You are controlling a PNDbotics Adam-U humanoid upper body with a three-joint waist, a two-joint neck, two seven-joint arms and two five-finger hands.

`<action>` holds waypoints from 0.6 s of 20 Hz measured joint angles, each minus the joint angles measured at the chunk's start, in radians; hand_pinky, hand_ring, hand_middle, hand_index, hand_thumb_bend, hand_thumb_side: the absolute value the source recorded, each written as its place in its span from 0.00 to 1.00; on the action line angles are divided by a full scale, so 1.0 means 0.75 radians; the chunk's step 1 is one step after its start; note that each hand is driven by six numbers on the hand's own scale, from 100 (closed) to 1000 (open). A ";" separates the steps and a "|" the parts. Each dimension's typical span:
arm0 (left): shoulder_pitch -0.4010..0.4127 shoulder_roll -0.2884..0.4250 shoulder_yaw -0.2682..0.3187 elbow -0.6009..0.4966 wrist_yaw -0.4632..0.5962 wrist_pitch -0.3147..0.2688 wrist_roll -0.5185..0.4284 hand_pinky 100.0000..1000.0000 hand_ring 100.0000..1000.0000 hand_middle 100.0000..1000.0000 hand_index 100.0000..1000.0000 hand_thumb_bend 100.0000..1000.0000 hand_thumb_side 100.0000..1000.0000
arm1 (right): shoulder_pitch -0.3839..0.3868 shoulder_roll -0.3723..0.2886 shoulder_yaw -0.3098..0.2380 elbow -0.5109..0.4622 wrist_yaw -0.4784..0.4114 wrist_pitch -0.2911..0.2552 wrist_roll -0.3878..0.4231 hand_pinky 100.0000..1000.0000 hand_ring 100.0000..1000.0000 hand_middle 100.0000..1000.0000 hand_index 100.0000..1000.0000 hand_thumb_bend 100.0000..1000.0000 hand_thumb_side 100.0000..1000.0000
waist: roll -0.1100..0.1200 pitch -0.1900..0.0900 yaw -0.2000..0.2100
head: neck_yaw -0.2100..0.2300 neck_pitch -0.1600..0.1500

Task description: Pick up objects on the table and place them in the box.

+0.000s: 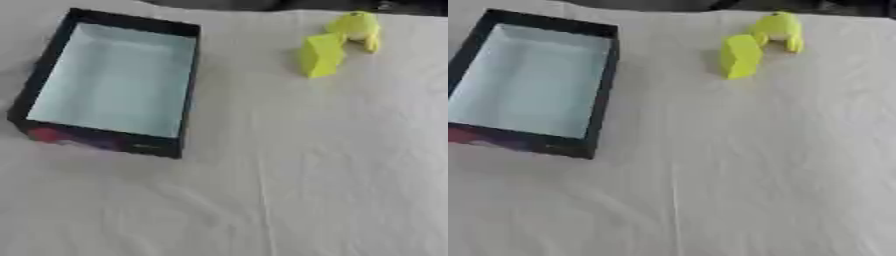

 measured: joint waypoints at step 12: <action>0.000 0.000 0.000 0.000 0.000 0.000 0.000 0.61 0.53 0.69 0.73 0.19 0.50 | 0.000 0.000 0.000 -0.005 0.066 -0.026 0.005 1.00 1.00 1.00 0.88 0.00 0.59 | 0.000 0.000 0.000 | -0.005 0.000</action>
